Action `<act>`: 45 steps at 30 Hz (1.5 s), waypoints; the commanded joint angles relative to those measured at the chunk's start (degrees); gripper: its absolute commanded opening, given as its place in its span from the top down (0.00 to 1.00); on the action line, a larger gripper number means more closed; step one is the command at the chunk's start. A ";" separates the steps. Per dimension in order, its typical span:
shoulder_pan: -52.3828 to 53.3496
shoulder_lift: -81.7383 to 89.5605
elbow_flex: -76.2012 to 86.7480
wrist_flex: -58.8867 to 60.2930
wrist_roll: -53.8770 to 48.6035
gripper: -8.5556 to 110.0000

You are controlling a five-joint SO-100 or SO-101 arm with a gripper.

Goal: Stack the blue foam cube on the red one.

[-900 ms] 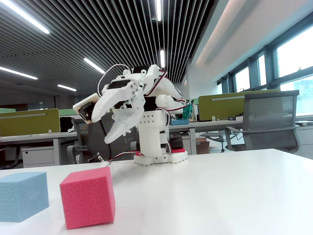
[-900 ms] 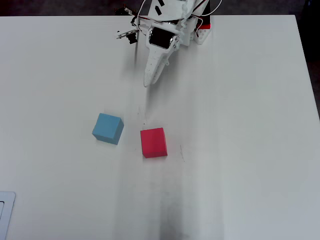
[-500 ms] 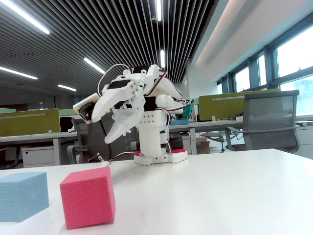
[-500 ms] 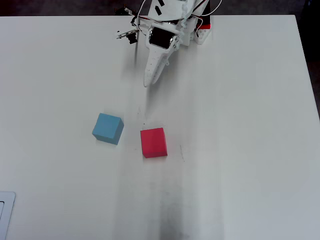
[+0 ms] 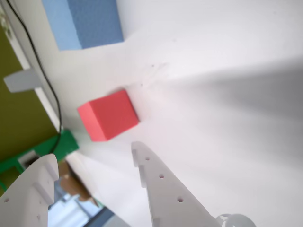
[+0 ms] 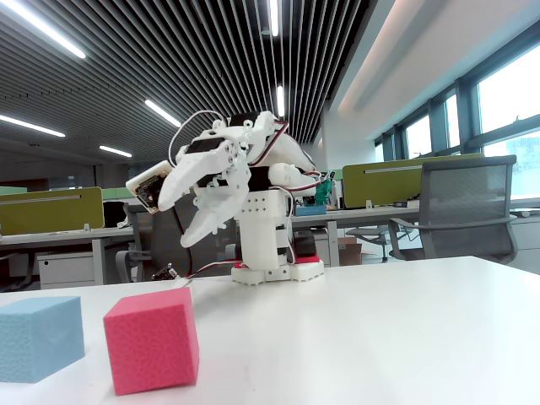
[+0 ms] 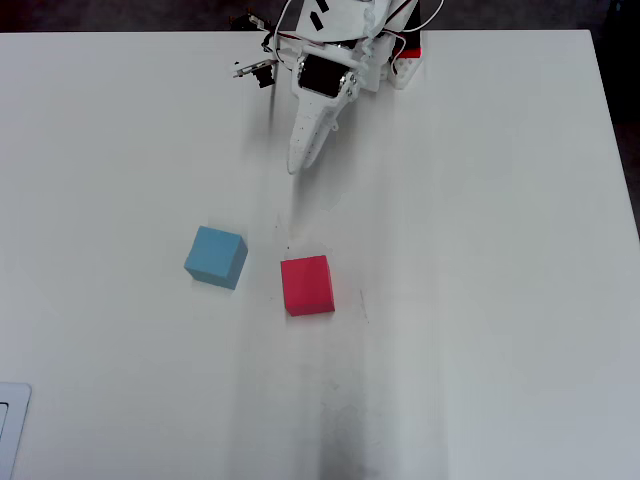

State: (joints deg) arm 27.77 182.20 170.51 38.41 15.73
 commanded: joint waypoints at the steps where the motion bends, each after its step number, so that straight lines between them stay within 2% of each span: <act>1: -0.18 0.44 -0.35 -0.79 -0.35 0.75; 10: -0.44 0.44 -0.35 -0.88 -0.53 0.75; 12: -1.32 0.44 -0.35 -0.70 -0.53 0.72; 31: -1.58 0.44 -0.35 -0.79 -0.09 0.74; 36: -0.09 0.26 -1.41 0.09 -2.90 0.71; 40: 3.52 -7.03 -7.38 0.79 -5.89 0.70; 45: 8.53 -26.28 -20.92 1.58 -8.35 0.69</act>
State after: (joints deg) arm 35.77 158.55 154.51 39.90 7.91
